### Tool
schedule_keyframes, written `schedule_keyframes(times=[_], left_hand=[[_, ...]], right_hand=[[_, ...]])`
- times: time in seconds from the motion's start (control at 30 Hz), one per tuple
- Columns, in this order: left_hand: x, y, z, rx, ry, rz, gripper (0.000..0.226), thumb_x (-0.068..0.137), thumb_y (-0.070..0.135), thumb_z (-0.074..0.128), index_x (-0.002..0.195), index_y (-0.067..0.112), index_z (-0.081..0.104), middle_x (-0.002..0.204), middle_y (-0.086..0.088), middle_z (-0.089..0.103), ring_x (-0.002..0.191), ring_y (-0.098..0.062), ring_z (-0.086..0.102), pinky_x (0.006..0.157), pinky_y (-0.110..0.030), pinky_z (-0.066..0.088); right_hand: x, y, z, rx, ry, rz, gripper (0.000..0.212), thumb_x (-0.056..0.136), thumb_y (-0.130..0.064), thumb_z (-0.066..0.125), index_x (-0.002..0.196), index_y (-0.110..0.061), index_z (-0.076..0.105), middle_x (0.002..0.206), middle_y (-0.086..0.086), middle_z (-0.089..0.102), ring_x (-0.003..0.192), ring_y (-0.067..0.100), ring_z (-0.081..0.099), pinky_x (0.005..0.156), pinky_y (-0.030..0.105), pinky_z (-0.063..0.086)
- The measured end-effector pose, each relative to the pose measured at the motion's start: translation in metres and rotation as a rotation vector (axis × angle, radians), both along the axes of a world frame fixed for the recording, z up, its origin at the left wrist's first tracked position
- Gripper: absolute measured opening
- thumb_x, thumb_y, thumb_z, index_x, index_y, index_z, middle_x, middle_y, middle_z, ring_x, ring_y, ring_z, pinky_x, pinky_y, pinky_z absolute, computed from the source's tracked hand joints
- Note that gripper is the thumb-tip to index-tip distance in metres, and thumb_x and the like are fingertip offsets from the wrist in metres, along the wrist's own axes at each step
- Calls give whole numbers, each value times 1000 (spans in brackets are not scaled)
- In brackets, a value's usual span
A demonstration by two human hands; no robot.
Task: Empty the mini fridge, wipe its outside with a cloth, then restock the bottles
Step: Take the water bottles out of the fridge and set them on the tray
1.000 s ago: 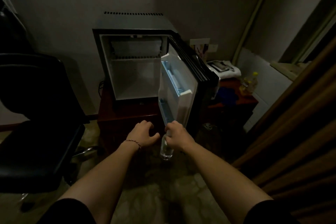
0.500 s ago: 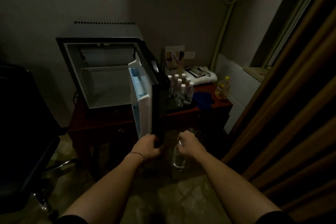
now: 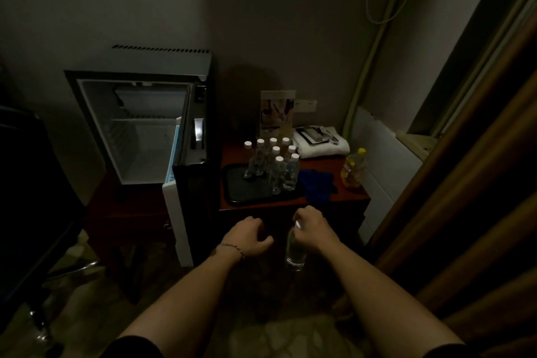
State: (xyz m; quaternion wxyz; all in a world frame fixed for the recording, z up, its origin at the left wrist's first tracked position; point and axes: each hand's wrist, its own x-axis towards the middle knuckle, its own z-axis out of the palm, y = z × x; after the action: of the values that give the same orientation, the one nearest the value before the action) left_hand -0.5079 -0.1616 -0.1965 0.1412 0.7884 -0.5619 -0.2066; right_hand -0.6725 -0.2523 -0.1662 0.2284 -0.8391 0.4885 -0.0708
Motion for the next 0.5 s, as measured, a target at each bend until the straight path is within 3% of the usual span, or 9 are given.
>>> schedule_keyframes(times=[0.33,0.5], left_hand=[[42,-160,3,-22,-31,29,41,86,52,59,111,20,54,116,-5,53,104,-22,54,90,-39,50],[75,-213,8,-19,-13,119,48,84,51,57,122,23,54,122,-5,53,110,-24,53,94,-43,50]], right_hand=[[44,-125,12,-33,17,112,20,87,-19,64,107,-16,64,114,4,52,104,24,57,86,35,52],[81,-178,18,-34,15,196,15,85,-23,64,99,-17,66,111,4,56,99,23,60,84,39,55]])
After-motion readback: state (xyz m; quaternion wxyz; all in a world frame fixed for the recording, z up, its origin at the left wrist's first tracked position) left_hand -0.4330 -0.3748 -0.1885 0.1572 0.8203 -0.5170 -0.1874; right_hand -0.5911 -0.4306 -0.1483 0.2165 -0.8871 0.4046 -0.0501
